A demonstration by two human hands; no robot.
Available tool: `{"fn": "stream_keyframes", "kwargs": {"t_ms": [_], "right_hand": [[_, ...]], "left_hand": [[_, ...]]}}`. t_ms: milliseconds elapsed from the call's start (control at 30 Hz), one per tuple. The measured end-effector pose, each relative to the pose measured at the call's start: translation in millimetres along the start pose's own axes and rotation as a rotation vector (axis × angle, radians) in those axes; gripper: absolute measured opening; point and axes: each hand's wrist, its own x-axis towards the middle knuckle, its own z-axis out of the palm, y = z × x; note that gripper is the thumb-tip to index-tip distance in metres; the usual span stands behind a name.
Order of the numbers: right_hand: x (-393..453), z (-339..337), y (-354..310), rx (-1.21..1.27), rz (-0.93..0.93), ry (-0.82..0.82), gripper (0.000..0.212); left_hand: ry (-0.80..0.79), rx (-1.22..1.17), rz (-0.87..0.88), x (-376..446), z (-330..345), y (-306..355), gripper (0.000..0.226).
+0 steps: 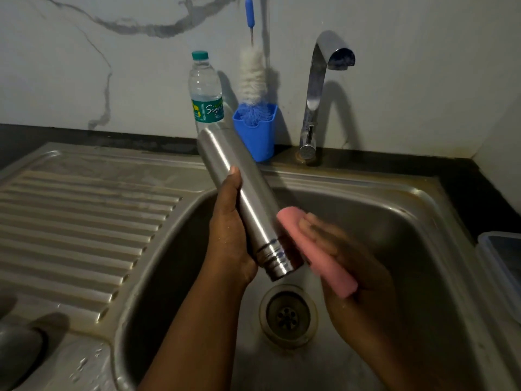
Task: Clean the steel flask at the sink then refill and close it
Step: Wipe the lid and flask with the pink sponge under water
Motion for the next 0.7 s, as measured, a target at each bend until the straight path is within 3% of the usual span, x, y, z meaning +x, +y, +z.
{"fn": "stream_keyframes", "kwargs": {"t_ms": [67,200,267,367,500,700], "right_hand": [[-2.2,-0.5,0.3,0.050,-0.004,-0.085,0.036],[0.0,-2.2,0.8,0.091,0.141,-0.132,0.044],[0.4,-3.4,2.0,-0.132,0.037,-0.167,0.038],[0.1,-9.2,11.7,-0.467,-0.046,-0.249,0.046],[-0.4,-10.2,18.8,-0.557,-0.034,-0.205,0.053],[7.3,-26.5,15.0,-0.399,0.084,-0.014,0.045]], "left_hand": [[-0.067,0.039,-0.060,-2.3,-0.5,0.1,0.066],[-0.167,0.112,-0.188,-4.6,-0.6,0.2,0.081],[-0.212,0.158,-0.199,-5.0,-0.5,-1.3,0.085],[-0.266,0.224,-0.224,-6.5,0.9,-4.0,0.087],[-0.346,0.308,-0.272,-6.8,1.8,-6.9,0.090],[-0.453,0.453,-0.419,-11.1,3.2,-5.4,0.078]]}}
